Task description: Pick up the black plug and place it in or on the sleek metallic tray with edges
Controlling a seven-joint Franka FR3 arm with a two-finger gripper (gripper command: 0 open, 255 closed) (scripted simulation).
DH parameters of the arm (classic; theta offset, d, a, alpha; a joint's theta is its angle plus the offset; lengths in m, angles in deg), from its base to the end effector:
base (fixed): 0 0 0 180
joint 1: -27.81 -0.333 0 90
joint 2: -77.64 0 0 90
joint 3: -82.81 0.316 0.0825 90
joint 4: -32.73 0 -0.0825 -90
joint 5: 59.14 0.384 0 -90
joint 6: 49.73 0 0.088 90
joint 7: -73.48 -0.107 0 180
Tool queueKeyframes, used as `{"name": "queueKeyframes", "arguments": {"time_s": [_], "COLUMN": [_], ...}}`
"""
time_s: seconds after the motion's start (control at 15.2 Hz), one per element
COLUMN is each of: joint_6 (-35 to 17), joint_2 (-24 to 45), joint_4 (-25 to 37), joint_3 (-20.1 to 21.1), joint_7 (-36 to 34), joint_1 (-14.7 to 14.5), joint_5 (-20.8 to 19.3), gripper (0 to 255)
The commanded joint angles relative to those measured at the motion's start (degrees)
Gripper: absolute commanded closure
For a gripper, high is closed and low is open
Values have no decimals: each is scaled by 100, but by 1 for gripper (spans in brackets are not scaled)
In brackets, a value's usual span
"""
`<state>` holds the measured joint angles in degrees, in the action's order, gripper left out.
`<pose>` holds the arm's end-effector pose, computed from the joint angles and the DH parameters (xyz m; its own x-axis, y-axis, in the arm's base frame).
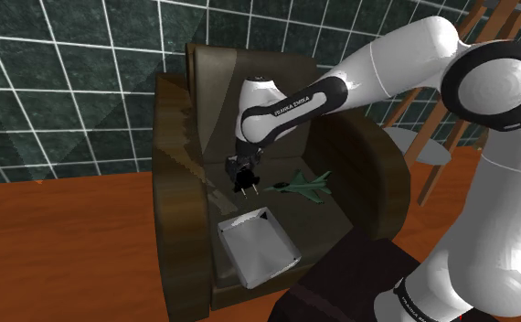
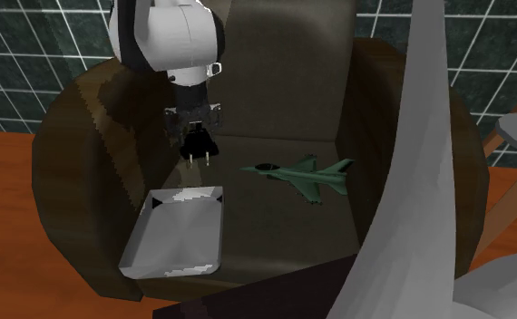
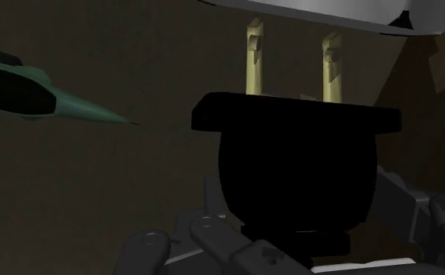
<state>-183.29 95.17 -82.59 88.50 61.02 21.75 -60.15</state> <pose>0.5887 0.1202 0.3038 0.9999 -0.0052 0.0101 -0.0050 -0.9998 -0.0196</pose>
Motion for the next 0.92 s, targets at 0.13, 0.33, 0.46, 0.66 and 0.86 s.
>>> {"name": "queueKeyframes", "arguments": {"time_s": [0.13, 0.33, 0.46, 0.66, 0.86], "joint_6": [-237, -438, -551, -693, -788], "joint_2": [-600, -1061, -1360, -1799, -2179], "joint_4": [-834, -1489, -1898, -2469, -2934], "joint_3": [106, 221, 311, 464, 621], "joint_7": [-224, -442, -592, -826, -1040], "joint_1": [-134, -265, -359, -515, -670], "joint_5": [43, 94, 143, 244, 366], "gripper": [255, 255, 255, 255, 255]}}
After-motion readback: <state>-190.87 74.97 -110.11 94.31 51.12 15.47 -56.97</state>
